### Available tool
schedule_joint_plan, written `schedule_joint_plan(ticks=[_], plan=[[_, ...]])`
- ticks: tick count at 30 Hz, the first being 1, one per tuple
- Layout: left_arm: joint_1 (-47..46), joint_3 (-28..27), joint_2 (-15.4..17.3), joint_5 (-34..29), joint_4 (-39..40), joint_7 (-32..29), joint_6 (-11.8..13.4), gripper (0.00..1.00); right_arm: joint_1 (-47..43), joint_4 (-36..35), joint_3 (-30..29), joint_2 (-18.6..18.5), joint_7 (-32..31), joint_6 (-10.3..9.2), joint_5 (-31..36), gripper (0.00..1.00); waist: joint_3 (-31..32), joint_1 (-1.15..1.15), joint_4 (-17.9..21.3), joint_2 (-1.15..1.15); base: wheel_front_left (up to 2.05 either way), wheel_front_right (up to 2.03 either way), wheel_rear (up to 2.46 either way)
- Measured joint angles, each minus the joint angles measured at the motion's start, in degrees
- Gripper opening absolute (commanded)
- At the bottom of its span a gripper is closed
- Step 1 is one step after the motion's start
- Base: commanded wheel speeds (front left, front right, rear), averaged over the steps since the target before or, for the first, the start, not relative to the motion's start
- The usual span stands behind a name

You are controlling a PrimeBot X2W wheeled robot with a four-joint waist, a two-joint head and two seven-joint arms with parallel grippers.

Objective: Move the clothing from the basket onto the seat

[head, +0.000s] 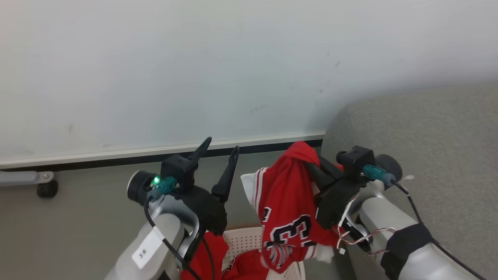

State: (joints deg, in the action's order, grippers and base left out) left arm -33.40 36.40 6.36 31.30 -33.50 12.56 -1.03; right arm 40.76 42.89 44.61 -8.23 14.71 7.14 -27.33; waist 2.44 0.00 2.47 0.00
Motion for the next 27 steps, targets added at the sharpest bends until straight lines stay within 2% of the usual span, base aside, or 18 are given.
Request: schedule_joint_plan(ticks=[7, 18, 27], plan=[[5.1, 0.6, 0.3, 0.1, 1.5, 0.7, -0.1, 1.0, -2.8, -4.1, -0.9, -3.9, 0.0, -0.67, 1.2, 0.0, 0.5, 0.0, 3.0, 0.0, 0.0, 0.0, 0.0], [11.2, 1.8, -0.4, 0.4, 5.4, 1.3, 0.0, 1.0, -6.7, -12.4, -2.9, -10.1, 0.0, -3.1, 2.8, 0.0, 1.6, -0.01, 10.2, 0.0, 0.0, 0.0, 0.0], [13.2, 3.2, -1.5, -0.1, 8.3, 1.4, 1.1, 1.0, -7.4, -18.7, -4.6, -14.5, 0.0, -3.53, 3.8, 0.0, 1.7, -0.01, 16.4, 0.0, 0.0, 0.0, 0.0]])
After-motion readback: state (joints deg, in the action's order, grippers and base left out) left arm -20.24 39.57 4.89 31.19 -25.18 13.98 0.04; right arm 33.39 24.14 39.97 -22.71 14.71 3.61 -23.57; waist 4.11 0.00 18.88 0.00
